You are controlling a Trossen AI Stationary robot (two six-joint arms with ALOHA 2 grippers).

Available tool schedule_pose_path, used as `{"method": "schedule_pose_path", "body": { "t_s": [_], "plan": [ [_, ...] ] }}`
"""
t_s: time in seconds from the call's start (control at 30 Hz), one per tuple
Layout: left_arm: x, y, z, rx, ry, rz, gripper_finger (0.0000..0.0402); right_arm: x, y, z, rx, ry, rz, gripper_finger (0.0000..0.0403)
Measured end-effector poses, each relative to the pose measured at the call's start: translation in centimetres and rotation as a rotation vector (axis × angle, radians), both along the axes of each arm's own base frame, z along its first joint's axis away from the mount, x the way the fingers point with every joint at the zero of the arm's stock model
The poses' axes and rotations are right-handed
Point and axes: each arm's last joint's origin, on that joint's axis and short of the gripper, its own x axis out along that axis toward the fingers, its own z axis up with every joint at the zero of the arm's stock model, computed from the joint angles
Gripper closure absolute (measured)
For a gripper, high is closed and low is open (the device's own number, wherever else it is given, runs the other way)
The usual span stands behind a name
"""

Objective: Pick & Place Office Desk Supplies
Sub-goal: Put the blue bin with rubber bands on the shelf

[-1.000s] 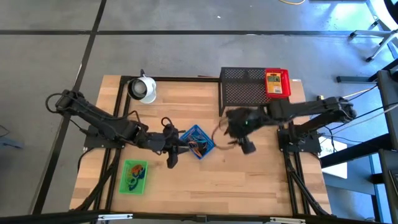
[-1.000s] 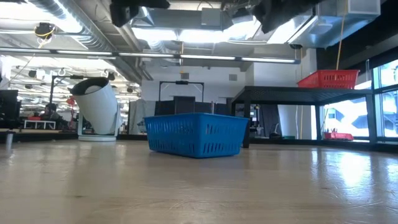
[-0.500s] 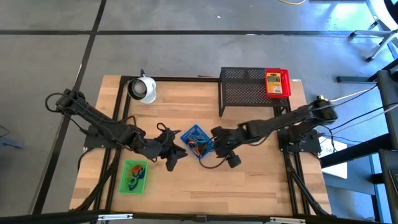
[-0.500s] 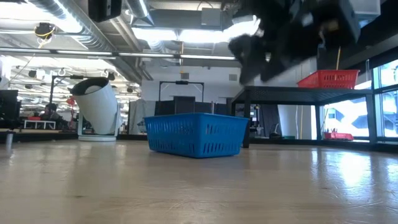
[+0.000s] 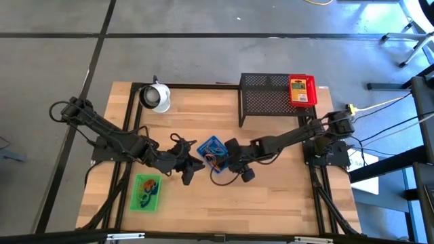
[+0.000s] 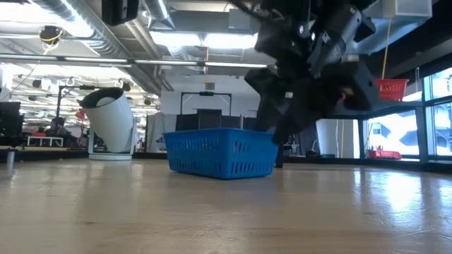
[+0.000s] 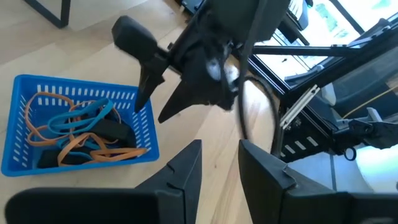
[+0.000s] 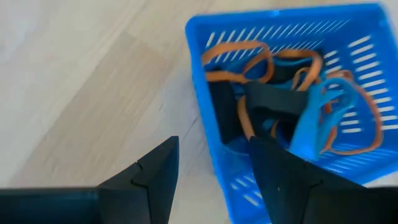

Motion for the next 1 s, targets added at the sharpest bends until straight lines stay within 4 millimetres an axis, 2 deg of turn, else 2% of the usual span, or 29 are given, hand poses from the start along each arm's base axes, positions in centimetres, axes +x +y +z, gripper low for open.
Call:
{"method": "schedule_pose_path", "body": {
  "t_s": [0.2, 0.33, 0.47, 0.67, 0.7, 0.87, 1.0],
  "plan": [
    [0.0, 0.0, 0.0, 0.001, 0.001, -0.001, 0.0304, 0.2, 0.0, -1.4, -0.006, 0.040, -0.002, 0.0206],
    [0.0, 0.0, 0.0, 0.002, 0.001, -0.001, 0.0304, 0.3, 0.0, -1.4, -0.006, 0.035, -0.013, 0.0224],
    [0.0, 0.0, 0.0, 0.002, 0.001, 0.000, 0.0304, 0.3, -0.2, -1.4, -0.047, 0.026, -0.073, 0.0273],
    [0.0, 0.1, 0.0, 0.010, -0.003, 0.014, 0.0304, 0.3, -0.2, -1.4, -0.082, 0.020, -0.070, 0.0382],
    [0.0, 0.1, 0.0, 0.010, -0.003, 0.014, 0.0304, 0.3, -0.3, -1.4, -0.089, 0.021, -0.064, 0.0390],
    [0.0, 0.1, 0.0, 0.010, -0.003, 0.014, 0.0304, 0.2, 0.0, -1.3, -0.096, 0.018, -0.041, 0.0388],
    [0.0, 0.1, 0.0, 0.010, -0.003, 0.014, 0.0304, 0.1, 0.7, -0.1, -0.091, -0.014, -0.017, 0.0395]
  ]
}}
